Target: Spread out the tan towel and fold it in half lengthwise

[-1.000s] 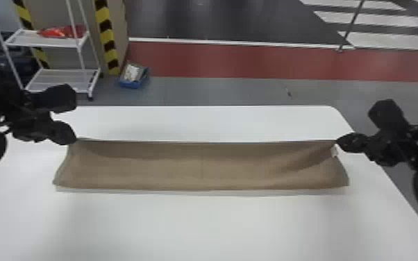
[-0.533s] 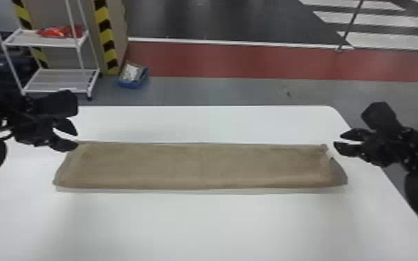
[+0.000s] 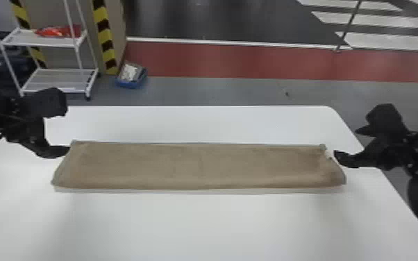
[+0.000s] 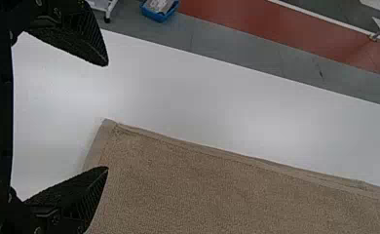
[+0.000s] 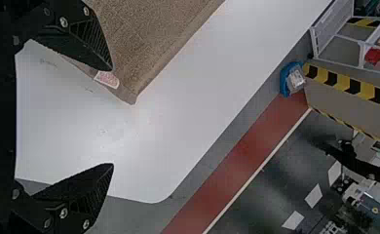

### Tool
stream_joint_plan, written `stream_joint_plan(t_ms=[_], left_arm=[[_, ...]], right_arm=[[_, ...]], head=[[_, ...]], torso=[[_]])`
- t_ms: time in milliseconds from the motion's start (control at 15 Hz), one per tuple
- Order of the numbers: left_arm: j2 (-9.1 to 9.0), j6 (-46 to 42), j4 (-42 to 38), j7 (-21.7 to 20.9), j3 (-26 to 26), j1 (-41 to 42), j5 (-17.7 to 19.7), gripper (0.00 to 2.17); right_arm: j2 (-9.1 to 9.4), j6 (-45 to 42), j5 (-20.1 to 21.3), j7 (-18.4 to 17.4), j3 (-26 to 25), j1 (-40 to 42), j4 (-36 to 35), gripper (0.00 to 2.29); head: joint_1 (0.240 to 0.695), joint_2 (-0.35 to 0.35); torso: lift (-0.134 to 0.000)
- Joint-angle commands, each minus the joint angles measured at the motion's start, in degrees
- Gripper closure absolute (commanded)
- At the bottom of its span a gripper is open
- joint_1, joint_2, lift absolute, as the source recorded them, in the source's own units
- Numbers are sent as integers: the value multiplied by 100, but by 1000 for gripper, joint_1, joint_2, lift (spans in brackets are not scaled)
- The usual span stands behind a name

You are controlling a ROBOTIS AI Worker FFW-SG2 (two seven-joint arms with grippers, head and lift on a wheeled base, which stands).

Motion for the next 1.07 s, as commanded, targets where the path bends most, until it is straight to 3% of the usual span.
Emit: stream_joint_plan(t_ms=[0, 1000], left_arm=[[33, 12, -98, -23, 80, 113, 47, 80], [341, 12, -564, -146, 370, 544, 346, 70]], right_arm=[[-2, 34, -38, 0, -43, 68, -93, 117], [209, 526, -30, 97, -87, 332, -577, 117]], head=[[695, -105], [695, -76]], torso=[[-125], [-125]])
